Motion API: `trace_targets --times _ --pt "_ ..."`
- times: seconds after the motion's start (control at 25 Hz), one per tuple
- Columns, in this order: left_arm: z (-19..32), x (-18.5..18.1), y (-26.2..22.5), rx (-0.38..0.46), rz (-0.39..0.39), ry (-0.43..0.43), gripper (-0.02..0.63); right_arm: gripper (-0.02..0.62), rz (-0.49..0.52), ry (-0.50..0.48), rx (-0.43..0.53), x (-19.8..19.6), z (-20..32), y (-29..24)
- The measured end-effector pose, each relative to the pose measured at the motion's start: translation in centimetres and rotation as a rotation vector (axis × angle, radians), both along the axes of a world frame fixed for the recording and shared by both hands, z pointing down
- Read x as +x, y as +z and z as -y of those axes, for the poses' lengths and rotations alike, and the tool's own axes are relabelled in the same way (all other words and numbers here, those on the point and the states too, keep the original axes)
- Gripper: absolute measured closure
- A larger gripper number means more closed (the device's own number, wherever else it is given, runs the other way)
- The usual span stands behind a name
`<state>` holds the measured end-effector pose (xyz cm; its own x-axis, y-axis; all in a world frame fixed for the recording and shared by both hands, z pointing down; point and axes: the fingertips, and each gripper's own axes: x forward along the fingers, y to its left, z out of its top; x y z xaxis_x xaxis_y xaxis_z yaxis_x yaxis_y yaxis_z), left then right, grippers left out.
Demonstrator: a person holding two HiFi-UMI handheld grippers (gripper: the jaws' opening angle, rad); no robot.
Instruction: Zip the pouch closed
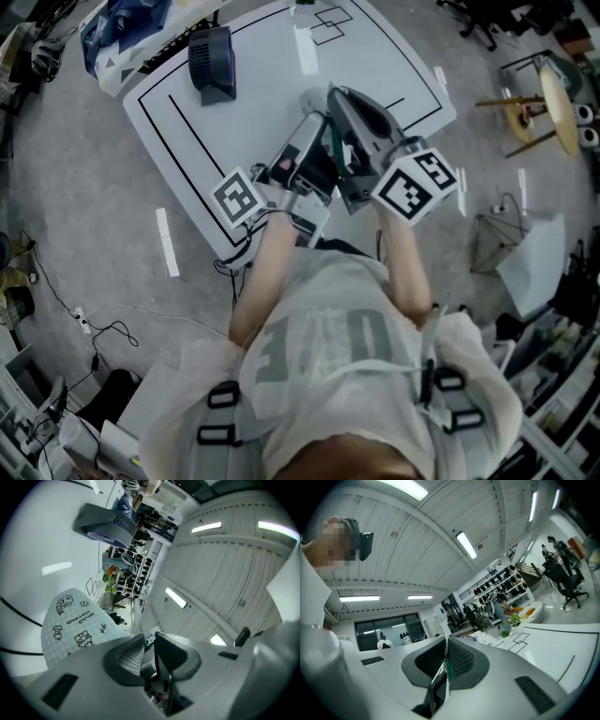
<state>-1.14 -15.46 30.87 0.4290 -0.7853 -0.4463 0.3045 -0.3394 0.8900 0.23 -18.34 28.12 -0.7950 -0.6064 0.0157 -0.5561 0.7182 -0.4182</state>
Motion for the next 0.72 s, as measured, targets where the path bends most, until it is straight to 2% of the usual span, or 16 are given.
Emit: trace_targets --times 0.12,0.36,0.52,0.72 --pt "-0.1 0.4 0.1 0.003 -0.022 0.022 0.526 0.575 0.012 0.019 -0.03 0.5 -0.1 0.9" --pt "0.0 0.1 0.4 -0.002 -0.083 0.037 0.526 0.575 0.014 0.006 -0.028 0.4 -0.1 0.6" --pt "0.0 0.6 0.7 -0.01 -0.043 0.044 0.526 0.575 0.013 -0.002 -0.038 0.2 -0.4 1.1" --pt "-0.2 0.4 0.9 0.003 -0.057 0.052 0.528 0.575 0.027 0.011 -0.072 0.4 -0.2 1.9"
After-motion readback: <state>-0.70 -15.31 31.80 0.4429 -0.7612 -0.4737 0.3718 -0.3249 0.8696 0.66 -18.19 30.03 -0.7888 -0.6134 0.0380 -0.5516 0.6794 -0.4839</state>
